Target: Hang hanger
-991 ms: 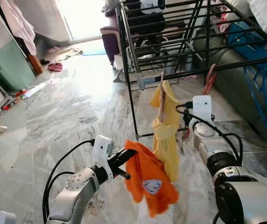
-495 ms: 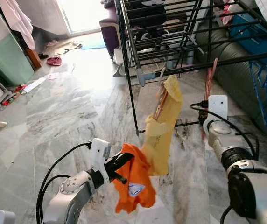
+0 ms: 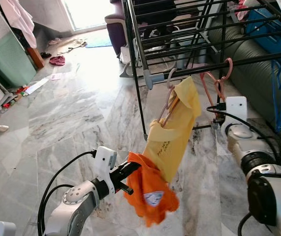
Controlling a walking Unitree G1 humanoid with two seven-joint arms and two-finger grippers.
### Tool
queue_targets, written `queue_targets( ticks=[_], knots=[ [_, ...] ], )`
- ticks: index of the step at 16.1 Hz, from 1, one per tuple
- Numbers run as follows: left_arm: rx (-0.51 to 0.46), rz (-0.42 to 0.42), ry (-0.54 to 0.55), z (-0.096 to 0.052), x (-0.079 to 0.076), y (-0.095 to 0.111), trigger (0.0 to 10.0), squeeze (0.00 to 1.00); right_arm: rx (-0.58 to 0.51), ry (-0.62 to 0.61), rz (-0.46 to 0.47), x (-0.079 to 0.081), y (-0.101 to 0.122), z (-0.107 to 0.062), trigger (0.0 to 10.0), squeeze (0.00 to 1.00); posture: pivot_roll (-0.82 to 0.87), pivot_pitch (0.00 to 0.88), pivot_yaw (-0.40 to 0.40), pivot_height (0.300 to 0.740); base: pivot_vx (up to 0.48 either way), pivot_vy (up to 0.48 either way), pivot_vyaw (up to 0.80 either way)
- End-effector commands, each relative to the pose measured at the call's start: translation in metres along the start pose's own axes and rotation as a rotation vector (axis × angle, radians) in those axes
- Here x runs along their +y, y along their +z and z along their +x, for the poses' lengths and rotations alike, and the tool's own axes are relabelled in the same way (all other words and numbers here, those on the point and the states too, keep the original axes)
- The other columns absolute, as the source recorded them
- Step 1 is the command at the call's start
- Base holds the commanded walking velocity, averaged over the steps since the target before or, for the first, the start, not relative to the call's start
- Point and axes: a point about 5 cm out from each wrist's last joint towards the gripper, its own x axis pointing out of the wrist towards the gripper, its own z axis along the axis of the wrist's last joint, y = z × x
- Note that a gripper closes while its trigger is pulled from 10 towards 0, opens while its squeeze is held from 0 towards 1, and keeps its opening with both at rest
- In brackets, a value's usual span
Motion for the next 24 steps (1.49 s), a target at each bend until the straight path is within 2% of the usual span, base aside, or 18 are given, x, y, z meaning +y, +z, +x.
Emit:
queue_targets(
  ticks=[1, 12, 13, 16, 19, 24],
  knots=[
    [-0.016, 0.029, 0.004, -0.002, 0.000, 0.008, 10.0, 0.00, 0.003, 0.021, -0.017, 0.001, 0.006, 0.001, 0.0, 0.00, 0.01, 0.106, 0.128, 0.740, 0.000, 0.000, 0.00],
    [-0.019, 0.035, 0.001, 0.002, 0.000, 0.009, 10.0, 0.00, 0.019, 0.010, -0.093, -0.016, 0.008, 0.001, 0.0, 0.00, 0.00, 0.079, 0.113, 0.740, 0.000, 0.000, 0.00],
    [-0.017, 0.038, 0.002, 0.003, 0.000, 0.008, 10.0, 0.00, 0.007, 0.012, -0.089, -0.015, 0.011, 0.002, 0.0, 0.00, 0.00, 0.075, 0.111, 0.740, 0.000, 0.000, 0.00],
    [-0.039, 0.046, 0.023, 0.006, 0.005, 0.012, 10.0, 0.00, -0.130, 0.034, -0.022, -0.010, 0.038, 0.001, 0.0, 0.00, -0.01, 0.049, 0.108, 0.740, 0.000, 0.000, 0.00],
    [-0.038, 0.050, 0.016, 0.010, 0.005, 0.012, 10.0, 0.00, -0.129, 0.051, -0.030, -0.005, 0.036, 0.001, 0.0, 0.00, -0.03, 0.036, 0.114, 0.740, 0.000, 0.000, 0.00],
    [-0.033, 0.064, -0.004, 0.016, 0.006, 0.013, 10.0, 0.00, -0.073, 0.061, -0.009, -0.001, 0.019, 0.001, 0.0, 0.00, -0.04, 0.029, 0.123, 0.740, 0.000, 0.000, 0.00]
  ],
)
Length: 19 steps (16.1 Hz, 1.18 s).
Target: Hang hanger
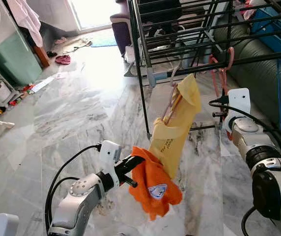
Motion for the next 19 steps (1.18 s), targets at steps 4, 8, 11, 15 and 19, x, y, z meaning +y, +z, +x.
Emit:
queue_targets(
  ticks=[4, 8, 11, 15, 19],
  knots=[
    [-0.001, 0.043, 0.017, -0.002, 0.006, 0.004, 10.0, 0.00, -0.018, 0.033, 0.041, 0.011, 0.001, 0.000, 0.0, 0.00, -0.03, 0.021, 0.124, 0.740, 0.000, 0.000, 0.00],
    [-0.007, 0.045, 0.021, -0.001, 0.007, 0.005, 10.0, 0.00, -0.041, 0.062, 0.055, 0.022, 0.002, -0.001, 0.0, 0.00, -0.04, 0.017, 0.127, 0.740, 0.000, 0.000, 0.00],
    [-0.006, 0.045, 0.015, 0.001, 0.006, 0.004, 10.0, 0.00, -0.040, 0.063, 0.056, 0.022, 0.000, -0.001, 6.4, 0.00, -0.04, 0.018, 0.129, 0.740, 0.000, 0.000, 0.00],
    [-0.006, 0.045, 0.013, 0.002, 0.005, 0.003, 10.0, 0.00, -0.055, 0.058, 0.052, 0.020, 0.002, -0.001, 10.0, 0.00, -0.05, 0.020, 0.127, 0.740, 0.000, 0.000, 0.00],
    [-0.045, 0.065, 0.098, 0.003, 0.013, 0.008, 10.0, 0.00, -0.163, 0.024, 0.065, 0.020, 0.011, -0.004, 10.0, 0.00, -0.05, 0.010, 0.117, 0.740, 0.000, 0.000, 0.00]
  ],
)
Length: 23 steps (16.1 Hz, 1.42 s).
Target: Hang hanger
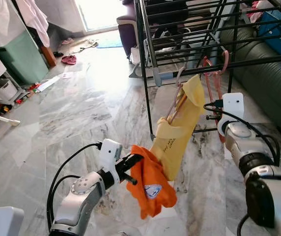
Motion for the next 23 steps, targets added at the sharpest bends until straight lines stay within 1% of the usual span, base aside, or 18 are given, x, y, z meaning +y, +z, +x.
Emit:
queue_targets(
  ticks=[1, 2, 4, 7, 10, 11, 12, 15, 17, 18, 19, 20, 21, 22, 23],
  knots=[
    [-0.031, 0.034, 0.058, -0.002, 0.010, 0.008, 10.0, 0.00, -0.121, 0.002, 0.015, 0.005, 0.021, 0.000, 10.0, 0.00, -0.05, 0.010, 0.117, 0.740, 0.000, 0.000, 0.00],
    [-0.038, 0.030, 0.060, -0.002, 0.010, 0.009, 10.0, 0.00, -0.142, -0.013, 0.019, 0.004, 0.020, -0.002, 10.0, 0.00, -0.06, 0.011, 0.119, 0.740, 0.000, 0.000, 0.00],
    [-0.043, 0.032, 0.057, -0.001, 0.010, 0.010, 10.0, 0.00, -0.171, -0.023, 0.019, 0.007, 0.009, -0.012, 10.0, 0.00, -0.07, 0.013, 0.130, 0.740, 0.000, 0.000, 0.00],
    [-0.051, 0.039, 0.054, 0.003, 0.011, 0.012, 10.0, 0.00, -0.181, -0.031, 0.028, 0.011, -0.005, -0.026, 10.0, 0.00, -0.09, 0.011, 0.144, 0.740, 0.000, 0.000, 0.00],
    [-0.053, 0.049, 0.052, 0.007, 0.010, 0.013, 10.0, 0.00, -0.130, -0.018, 0.024, 0.017, -0.031, -0.038, 10.0, 0.00, -0.09, 0.007, 0.146, 0.740, 0.000, 0.000, 0.00],
    [-0.052, 0.050, 0.052, 0.007, 0.010, 0.013, 10.0, 0.00, -0.127, -0.019, 0.019, 0.018, -0.034, -0.040, 10.0, 0.00, -0.09, 0.005, 0.145, 0.740, 0.000, 0.000, 0.00],
    [-0.051, 0.054, 0.056, 0.007, 0.010, 0.013, 10.0, 0.00, -0.102, -0.017, 0.020, 0.020, -0.042, -0.046, 10.0, 0.00, -0.09, 0.004, 0.143, 0.740, 0.000, 0.000, 0.00],
    [-0.040, 0.070, 0.108, 0.006, 0.013, 0.010, 10.0, 0.00, -0.052, -0.009, 0.026, 0.028, -0.064, -0.065, 10.0, 0.00, -0.09, 0.006, 0.137, 0.740, 0.000, 0.000, 0.00],
    [-0.048, 0.066, 0.144, 0.004, 0.015, 0.012, 10.0, 0.00, -0.051, -0.022, 0.030, 0.029, -0.072, -0.082, 10.0, 0.00, -0.10, 0.003, 0.134, 0.740, 0.000, 0.000, 0.00],
    [-0.055, 0.077, 0.158, 0.002, 0.017, 0.015, 10.0, 0.00, -0.059, -0.015, 0.034, 0.030, -0.075, -0.089, 10.0, 0.00, -0.10, 0.003, 0.133, 0.740, 0.000, 0.000, 0.00],
    [-0.062, 0.078, 0.171, 0.000, 0.018, 0.016, 10.0, 0.00, -0.068, 0.003, 0.024, 0.031, -0.077, -0.095, 10.0, 0.00, -0.11, 0.003, 0.134, 0.740, 0.000, 0.000, 0.00],
    [-0.058, 0.086, 0.196, -0.004, 0.023, 0.016, 10.0, 0.00, -0.071, 0.035, -0.017, 0.033, -0.082, -0.106, 10.0, 0.00, -0.11, 0.002, 0.134, 0.740, 0.000, 0.000, 0.00],
    [-0.056, 0.091, 0.198, -0.006, 0.023, 0.016, 10.0, 0.00, -0.070, 0.045, -0.025, 0.034, -0.084, -0.109, 10.0, 0.00, -0.11, 0.002, 0.134, 0.740, 0.000, 0.000, 0.00],
    [-0.023, 0.096, 0.198, -0.010, 0.025, 0.011, 10.0, 0.00, -0.101, 0.107, -0.096, 0.037, -0.087, -0.120, 10.0, 0.00, -0.12, 0.000, 0.138, 0.740, 0.000, 0.000, 0.00],
    [-0.012, 0.102, 0.201, -0.013, 0.026, 0.009, 10.0, 0.00, -0.115, 0.136, -0.132, 0.039, -0.088, -0.125, 10.0, 0.00, -0.12, 0.001, 0.138, 0.740, 0.000, 0.000, 0.00]
  ],
)
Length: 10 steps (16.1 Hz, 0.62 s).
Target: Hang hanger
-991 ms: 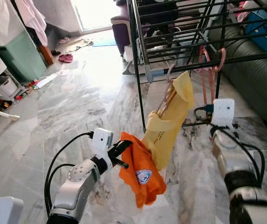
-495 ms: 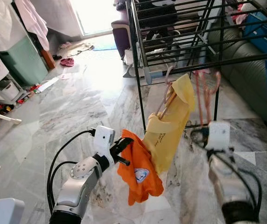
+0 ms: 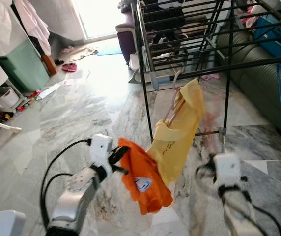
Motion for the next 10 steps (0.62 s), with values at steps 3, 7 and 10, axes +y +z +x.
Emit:
queue_targets(
  ticks=[3, 7, 10],
  knots=[
    [0.020, 0.009, 0.073, -0.003, 0.004, -0.002, 10.0, 0.00, -0.073, 0.037, 0.026, 0.008, 0.019, 0.002, 10.0, 0.00, -0.12, 0.000, 0.136, 0.740, 0.000, 0.000, 0.00],
    [0.013, 0.005, 0.056, 0.002, -0.006, -0.002, 10.0, 0.00, -0.095, 0.075, 0.011, 0.015, 0.026, 0.009, 10.0, 0.00, -0.10, 0.000, 0.125, 0.740, 0.000, 0.000, -0.11],
    [-0.003, -0.017, 0.024, 0.003, -0.012, -0.001, 10.0, 0.00, -0.101, 0.101, 0.008, 0.019, 0.031, 0.013, 10.0, 0.00, -0.10, 0.000, 0.122, 0.740, 0.000, 0.000, 0.00]
  ],
)
